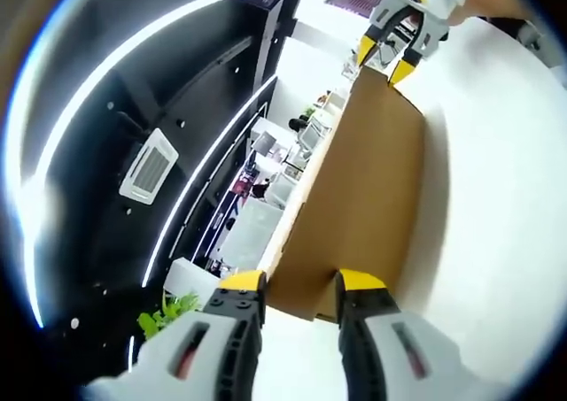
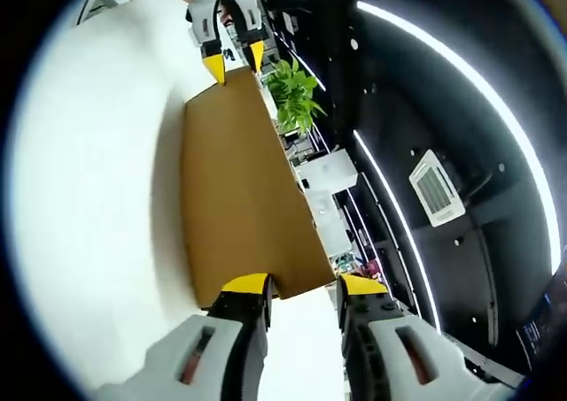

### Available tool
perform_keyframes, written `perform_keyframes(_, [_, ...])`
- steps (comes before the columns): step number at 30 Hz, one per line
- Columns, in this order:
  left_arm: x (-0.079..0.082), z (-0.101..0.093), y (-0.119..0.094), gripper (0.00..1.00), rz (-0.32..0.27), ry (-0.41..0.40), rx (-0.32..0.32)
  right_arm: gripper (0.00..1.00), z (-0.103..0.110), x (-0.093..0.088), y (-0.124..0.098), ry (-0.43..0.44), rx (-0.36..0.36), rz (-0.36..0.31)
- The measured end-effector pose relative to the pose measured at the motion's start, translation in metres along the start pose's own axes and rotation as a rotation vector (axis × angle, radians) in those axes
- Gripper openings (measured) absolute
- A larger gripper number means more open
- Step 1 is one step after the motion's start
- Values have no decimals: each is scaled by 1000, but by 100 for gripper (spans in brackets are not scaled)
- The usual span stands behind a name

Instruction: Operate the shoe box by opening the lid, removing the specified soft item, and placing it in the target area until the item is outside and the box remains undamaged.

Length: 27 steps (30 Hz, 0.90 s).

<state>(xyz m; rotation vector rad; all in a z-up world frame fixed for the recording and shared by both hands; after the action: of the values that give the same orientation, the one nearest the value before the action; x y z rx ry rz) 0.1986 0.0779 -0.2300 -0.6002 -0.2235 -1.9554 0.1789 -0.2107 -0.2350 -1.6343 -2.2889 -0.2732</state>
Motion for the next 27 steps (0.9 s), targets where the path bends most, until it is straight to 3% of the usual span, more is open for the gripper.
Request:
perform_keyframes(9, [-1, 0, 0, 34, 9, -14, 9, 44, -6, -2, -1, 13, -54, 13])
perform_keyframes(16, [-3, 4, 1, 38, 21, -71, 43, 43, -5, -4, -2, 89, -73, 24])
perform_keyframes(23, [-10, 11, 1, 43, 34, -189, 63, 45, -7, -10, -2, 222, -103, 47])
perform_keyframes(27, [-10, 11, -1, 44, 46, -238, 65, 44, -6, -11, 0, 248, -100, 44])
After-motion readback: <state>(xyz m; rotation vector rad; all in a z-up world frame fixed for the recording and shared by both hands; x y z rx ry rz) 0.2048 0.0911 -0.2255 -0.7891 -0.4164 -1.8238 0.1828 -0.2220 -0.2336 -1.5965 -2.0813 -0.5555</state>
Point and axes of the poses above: the point that each gripper's makers call its tool centre point, and the gripper's own axes: y roughly forward along the fingers, z roughly to its left, x roughly out of its top, the point moved 5 cm from there along -y, roughly backward along the fingers, and after that the axes turned 4 degrees about -z, right-handed, at the moved point
